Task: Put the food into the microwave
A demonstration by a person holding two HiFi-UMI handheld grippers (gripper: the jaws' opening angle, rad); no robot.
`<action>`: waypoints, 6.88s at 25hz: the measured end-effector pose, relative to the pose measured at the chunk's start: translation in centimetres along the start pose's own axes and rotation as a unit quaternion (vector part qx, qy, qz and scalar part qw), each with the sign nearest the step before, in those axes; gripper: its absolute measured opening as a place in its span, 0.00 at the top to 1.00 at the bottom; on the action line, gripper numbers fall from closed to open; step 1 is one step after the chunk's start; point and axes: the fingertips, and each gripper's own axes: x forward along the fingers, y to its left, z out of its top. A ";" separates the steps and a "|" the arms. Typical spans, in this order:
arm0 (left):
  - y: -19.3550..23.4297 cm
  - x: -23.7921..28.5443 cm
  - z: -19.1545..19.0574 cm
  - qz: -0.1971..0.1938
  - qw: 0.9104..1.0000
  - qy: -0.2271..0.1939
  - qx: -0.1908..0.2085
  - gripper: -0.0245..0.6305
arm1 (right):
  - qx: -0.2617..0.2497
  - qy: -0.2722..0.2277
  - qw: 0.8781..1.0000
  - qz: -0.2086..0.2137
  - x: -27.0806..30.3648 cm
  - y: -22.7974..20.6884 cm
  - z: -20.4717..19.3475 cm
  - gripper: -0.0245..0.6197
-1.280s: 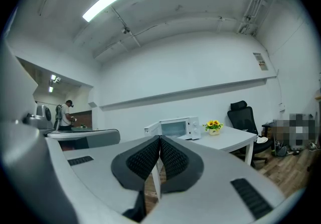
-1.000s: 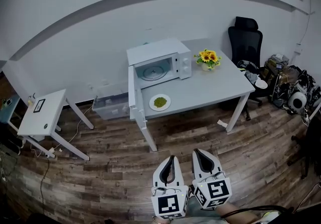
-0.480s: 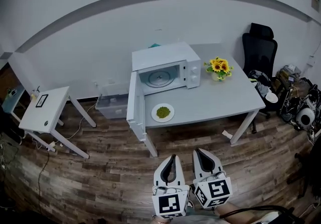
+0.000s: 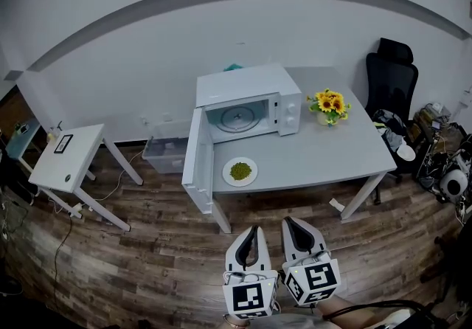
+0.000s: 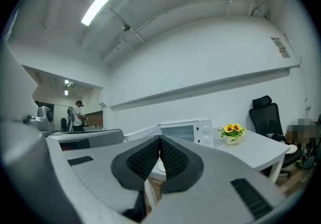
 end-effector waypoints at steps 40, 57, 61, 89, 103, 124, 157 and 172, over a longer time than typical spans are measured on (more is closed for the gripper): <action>7.9 19.7 -1.2 0.043 0.999 0.024 0.000 0.96 | 0.000 0.006 0.999 0.038 20.1 -7.4 0.7 0.94; 14.0 29.8 -0.5 0.075 0.997 0.026 -0.005 0.96 | 0.005 0.013 0.997 0.071 32.5 -9.3 2.0 0.94; 14.7 31.0 -1.4 0.084 0.996 0.040 -0.012 0.96 | 0.008 0.027 0.997 0.075 33.8 -10.0 1.3 0.94; 19.2 31.5 -12.2 0.223 0.960 0.147 -0.087 0.96 | 0.029 0.196 0.968 0.155 38.8 -11.4 -11.3 0.94; 22.1 29.7 -23.3 0.274 0.921 0.219 -0.168 0.84 | 0.043 0.284 0.947 0.144 39.8 -11.5 -21.3 0.88; 23.4 27.5 -27.7 0.301 0.882 0.266 -0.247 0.84 | 0.035 0.371 0.922 0.103 39.1 -12.6 -25.4 0.88; 22.8 30.3 -23.2 0.280 0.900 0.235 -0.239 0.86 | 0.070 0.313 0.944 0.069 39.9 -13.9 -20.6 0.90; 21.2 35.2 -16.4 0.245 0.926 0.186 -0.219 0.86 | 0.088 0.240 0.966 0.038 41.5 -17.4 -12.8 0.90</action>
